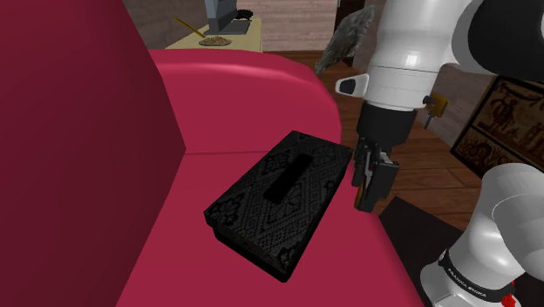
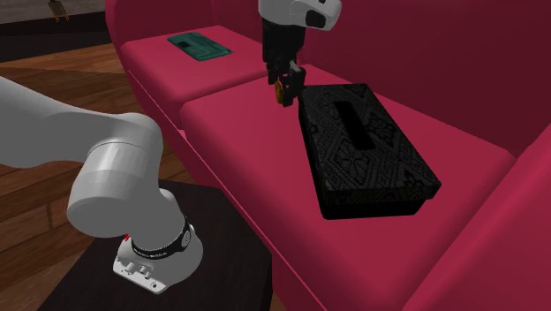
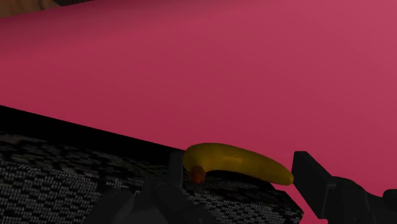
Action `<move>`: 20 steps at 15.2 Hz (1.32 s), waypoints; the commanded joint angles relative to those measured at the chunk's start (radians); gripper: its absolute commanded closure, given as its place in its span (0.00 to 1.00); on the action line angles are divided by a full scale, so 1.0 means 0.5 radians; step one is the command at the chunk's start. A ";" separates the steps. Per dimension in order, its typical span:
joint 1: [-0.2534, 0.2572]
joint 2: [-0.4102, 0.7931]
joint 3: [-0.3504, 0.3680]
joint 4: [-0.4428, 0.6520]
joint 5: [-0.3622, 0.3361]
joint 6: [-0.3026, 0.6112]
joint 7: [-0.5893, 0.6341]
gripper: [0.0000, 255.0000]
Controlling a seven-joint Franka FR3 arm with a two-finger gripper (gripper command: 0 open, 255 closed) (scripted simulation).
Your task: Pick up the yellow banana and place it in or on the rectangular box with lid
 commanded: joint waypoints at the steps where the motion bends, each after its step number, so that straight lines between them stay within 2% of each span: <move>1: -0.003 0.007 -0.008 0.056 -0.009 -0.048 0.011 1.00; 6: -0.007 0.025 -0.023 0.177 -0.026 -0.150 0.035 1.00; 13: -0.095 0.555 -0.106 0.522 -0.122 -0.002 -0.119 1.00; 19: -0.147 0.999 -0.164 0.900 -0.182 0.040 -0.212 1.00; 20: -0.147 0.998 -0.163 0.873 -0.180 0.066 -0.218 1.00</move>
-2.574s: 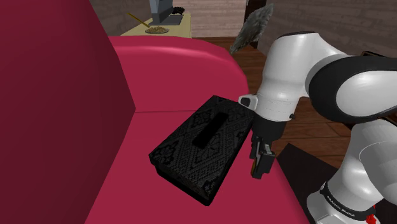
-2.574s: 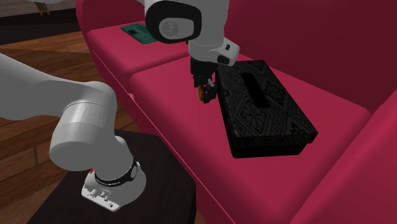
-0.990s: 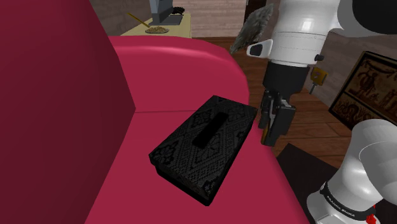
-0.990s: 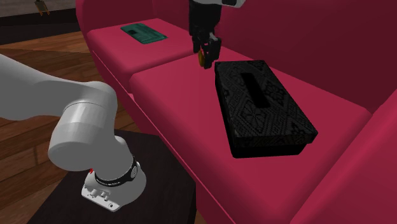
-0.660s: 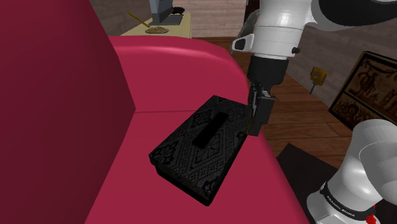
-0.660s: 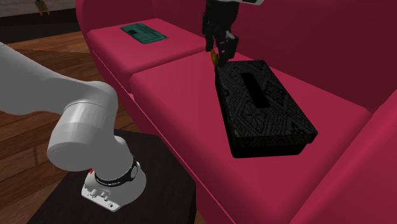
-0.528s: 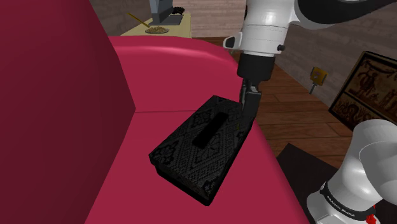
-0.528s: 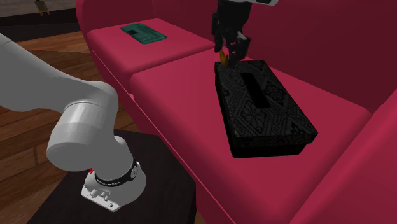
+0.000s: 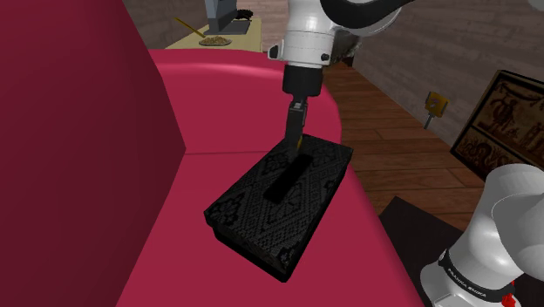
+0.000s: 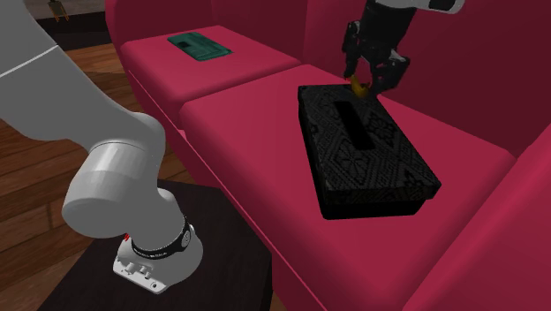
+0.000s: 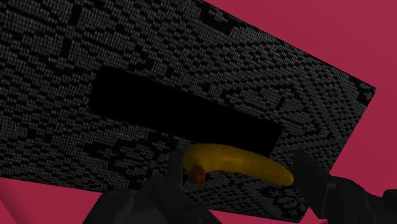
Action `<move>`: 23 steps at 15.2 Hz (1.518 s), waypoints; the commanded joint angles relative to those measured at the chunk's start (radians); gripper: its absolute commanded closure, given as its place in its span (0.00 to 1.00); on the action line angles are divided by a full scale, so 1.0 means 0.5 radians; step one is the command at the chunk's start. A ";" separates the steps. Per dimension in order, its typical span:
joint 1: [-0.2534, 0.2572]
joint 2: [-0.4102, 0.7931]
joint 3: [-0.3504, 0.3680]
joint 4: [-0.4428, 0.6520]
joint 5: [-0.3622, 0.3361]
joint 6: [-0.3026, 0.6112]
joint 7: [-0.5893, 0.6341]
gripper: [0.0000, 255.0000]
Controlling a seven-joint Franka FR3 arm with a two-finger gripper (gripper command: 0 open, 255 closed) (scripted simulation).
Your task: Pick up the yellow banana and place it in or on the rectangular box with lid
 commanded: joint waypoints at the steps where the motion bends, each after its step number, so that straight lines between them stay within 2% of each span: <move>1: -0.002 0.029 -0.001 -0.022 0.000 0.049 -0.016 1.00; 11: 0.004 0.053 0.012 -0.280 0.024 0.326 -0.077 1.00; 19: 0.004 0.053 0.012 -0.280 0.024 0.326 -0.077 1.00; 20: 0.004 0.053 0.012 -0.280 0.024 0.326 -0.077 0.00; 23: 0.004 0.053 0.012 -0.280 0.024 0.326 -0.077 0.00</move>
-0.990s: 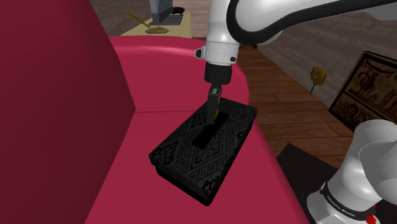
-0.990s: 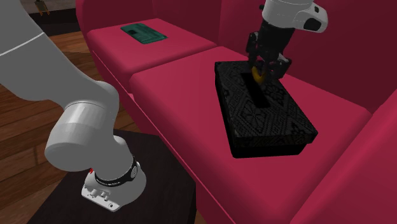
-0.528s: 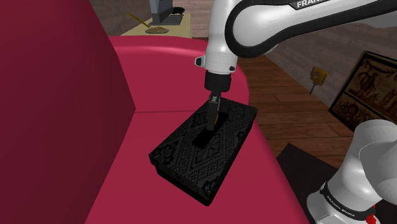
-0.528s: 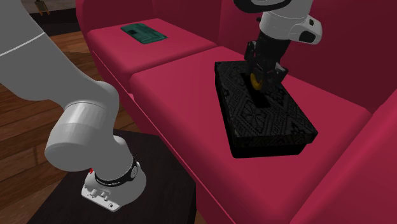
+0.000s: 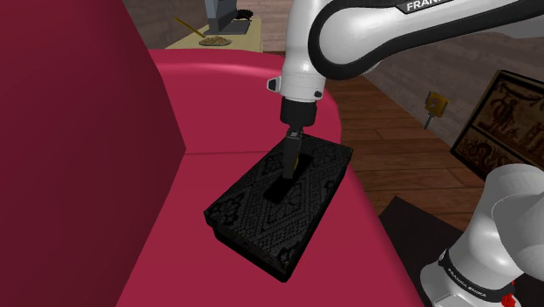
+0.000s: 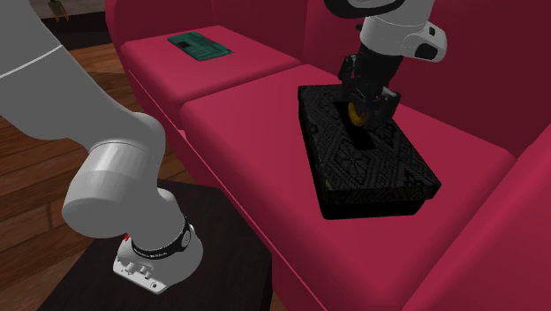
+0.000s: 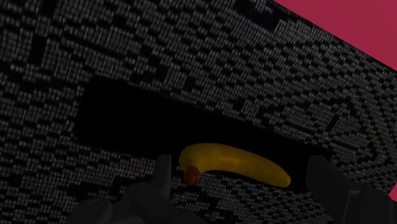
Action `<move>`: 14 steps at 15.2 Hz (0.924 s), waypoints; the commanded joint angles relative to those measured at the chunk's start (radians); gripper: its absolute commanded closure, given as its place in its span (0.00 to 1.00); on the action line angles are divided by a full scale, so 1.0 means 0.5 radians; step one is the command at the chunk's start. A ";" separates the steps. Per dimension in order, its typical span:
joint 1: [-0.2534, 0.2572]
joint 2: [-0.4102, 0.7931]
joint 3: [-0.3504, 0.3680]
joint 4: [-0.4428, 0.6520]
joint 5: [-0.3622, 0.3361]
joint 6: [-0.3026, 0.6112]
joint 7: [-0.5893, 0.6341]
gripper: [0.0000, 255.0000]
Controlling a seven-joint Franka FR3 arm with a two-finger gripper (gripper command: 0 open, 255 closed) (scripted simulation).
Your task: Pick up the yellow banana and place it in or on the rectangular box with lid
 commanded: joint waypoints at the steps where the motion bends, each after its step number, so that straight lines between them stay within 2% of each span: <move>1: 0.000 0.000 0.000 0.000 0.000 0.000 0.000 0.00; 2: 0.000 0.000 0.000 0.000 0.000 0.000 0.000 0.00; 6: -0.024 -0.027 -0.040 0.221 -0.030 -0.254 0.011 0.00; 14: -0.023 -0.027 -0.040 0.221 -0.030 -0.253 0.011 0.00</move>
